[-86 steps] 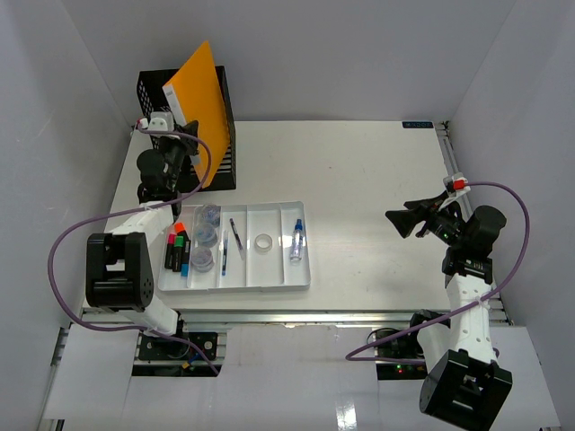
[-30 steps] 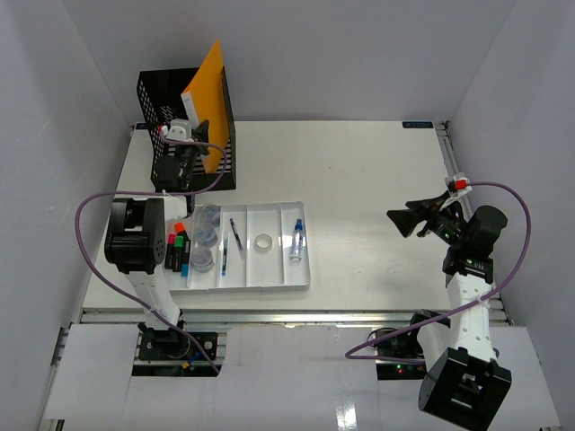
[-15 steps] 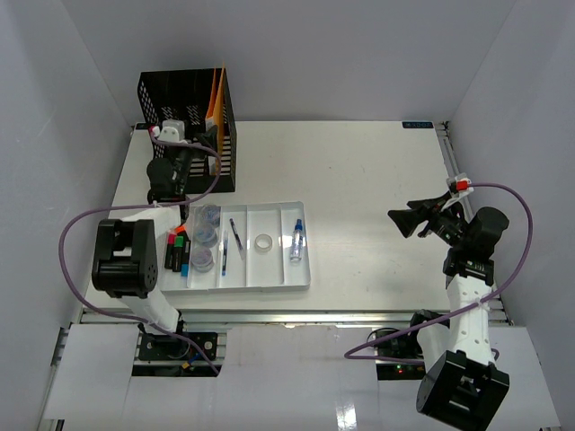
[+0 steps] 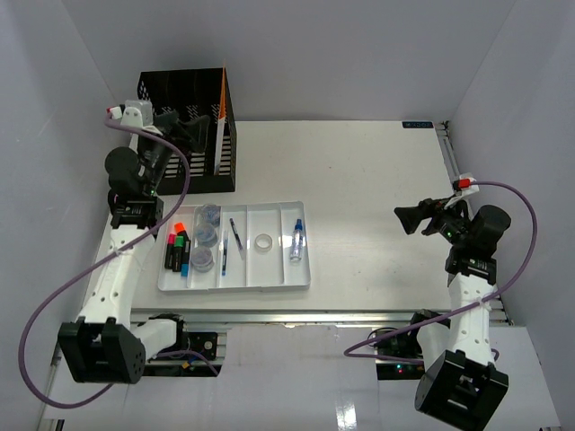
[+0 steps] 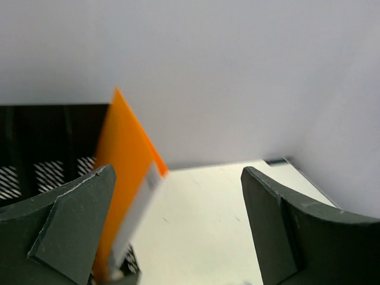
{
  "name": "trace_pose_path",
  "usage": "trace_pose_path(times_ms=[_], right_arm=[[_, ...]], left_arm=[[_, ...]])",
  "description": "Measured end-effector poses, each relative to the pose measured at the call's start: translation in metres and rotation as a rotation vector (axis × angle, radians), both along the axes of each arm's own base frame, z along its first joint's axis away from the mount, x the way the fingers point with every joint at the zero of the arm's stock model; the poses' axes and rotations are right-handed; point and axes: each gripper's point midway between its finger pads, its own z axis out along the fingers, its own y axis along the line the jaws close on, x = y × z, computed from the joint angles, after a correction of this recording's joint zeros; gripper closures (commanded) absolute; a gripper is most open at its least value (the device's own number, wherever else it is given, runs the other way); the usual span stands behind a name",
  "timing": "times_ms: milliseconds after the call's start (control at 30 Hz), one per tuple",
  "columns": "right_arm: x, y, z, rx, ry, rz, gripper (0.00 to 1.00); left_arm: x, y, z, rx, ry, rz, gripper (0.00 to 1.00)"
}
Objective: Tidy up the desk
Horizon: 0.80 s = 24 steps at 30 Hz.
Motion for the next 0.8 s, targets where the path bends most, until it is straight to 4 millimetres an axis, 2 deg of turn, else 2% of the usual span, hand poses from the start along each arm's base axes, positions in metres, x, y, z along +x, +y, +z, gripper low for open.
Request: trace_pose_path(times_ms=[33, 133, 233, 333, 433, 500, 667, 800], right_arm=[[0.001, -0.003, 0.0, -0.011, 0.006, -0.018, 0.1], [0.004, -0.012, 0.001, -0.044, 0.014, -0.068, 0.1], [0.006, -0.023, -0.002, -0.075, 0.036, -0.126, 0.1], [0.005, -0.031, -0.012, -0.084, 0.087, -0.178, 0.1], [0.003, -0.039, -0.022, -0.086, 0.14, -0.234, 0.1], [0.002, -0.043, -0.027, -0.082, 0.166, -0.262, 0.1], [0.002, -0.047, -0.029, -0.079, 0.18, -0.291, 0.1], [0.002, -0.049, -0.031, -0.075, 0.189, -0.302, 0.1]], left_arm=[[-0.013, -0.007, -0.004, -0.001, 0.015, -0.047, 0.02], [-0.048, -0.027, -0.036, 0.011, 0.09, -0.179, 0.02], [-0.087, -0.046, -0.08, 0.03, 0.176, -0.313, 0.02], [-0.12, -0.057, -0.111, 0.048, 0.221, -0.402, 0.02], [-0.146, -0.062, -0.13, 0.061, 0.225, -0.453, 0.02], [-0.154, -0.064, -0.139, 0.067, 0.223, -0.47, 0.02], [-0.159, -0.066, -0.163, 0.061, 0.267, -0.488, 0.02], [-0.161, -0.067, -0.165, 0.061, 0.271, -0.501, 0.02]])
